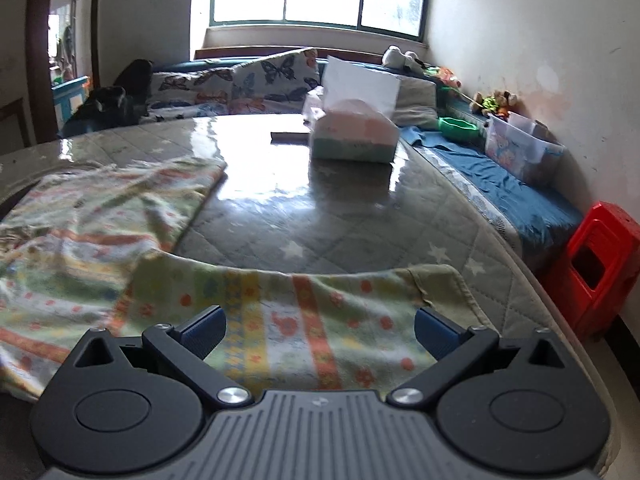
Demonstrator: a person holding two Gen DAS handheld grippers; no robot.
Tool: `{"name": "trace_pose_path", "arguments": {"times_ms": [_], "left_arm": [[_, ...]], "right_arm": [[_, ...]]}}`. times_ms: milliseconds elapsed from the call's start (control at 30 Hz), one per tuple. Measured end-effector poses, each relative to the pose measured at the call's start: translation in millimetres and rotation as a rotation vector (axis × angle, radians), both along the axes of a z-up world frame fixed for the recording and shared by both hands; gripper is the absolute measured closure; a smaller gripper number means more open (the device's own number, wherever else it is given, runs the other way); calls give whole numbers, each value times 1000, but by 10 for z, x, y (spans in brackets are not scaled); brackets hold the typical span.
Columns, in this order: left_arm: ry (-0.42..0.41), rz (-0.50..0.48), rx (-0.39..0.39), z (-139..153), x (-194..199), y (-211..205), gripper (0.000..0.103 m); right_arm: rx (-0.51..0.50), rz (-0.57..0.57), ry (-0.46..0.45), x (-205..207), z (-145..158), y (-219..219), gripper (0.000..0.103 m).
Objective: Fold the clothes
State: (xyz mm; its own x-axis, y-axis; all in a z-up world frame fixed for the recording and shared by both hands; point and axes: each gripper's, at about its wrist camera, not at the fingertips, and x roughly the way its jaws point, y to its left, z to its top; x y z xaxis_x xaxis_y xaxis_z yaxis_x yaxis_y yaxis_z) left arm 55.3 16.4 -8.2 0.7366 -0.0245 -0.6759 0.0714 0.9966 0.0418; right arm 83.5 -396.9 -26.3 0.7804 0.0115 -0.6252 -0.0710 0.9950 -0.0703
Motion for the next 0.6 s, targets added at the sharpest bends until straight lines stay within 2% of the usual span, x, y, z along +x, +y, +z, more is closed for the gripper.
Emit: {"name": "trace_pose_path", "arguments": {"times_ms": [367,600], "left_arm": [[-38,-81,-7,91,17,-295,31],[-80,-130,-29,222,30,-516,9]], "right_arm": [[25,-26,30,-153,-140,-20,2],[47,-90,-4,-188,-69,-227,5]]}}
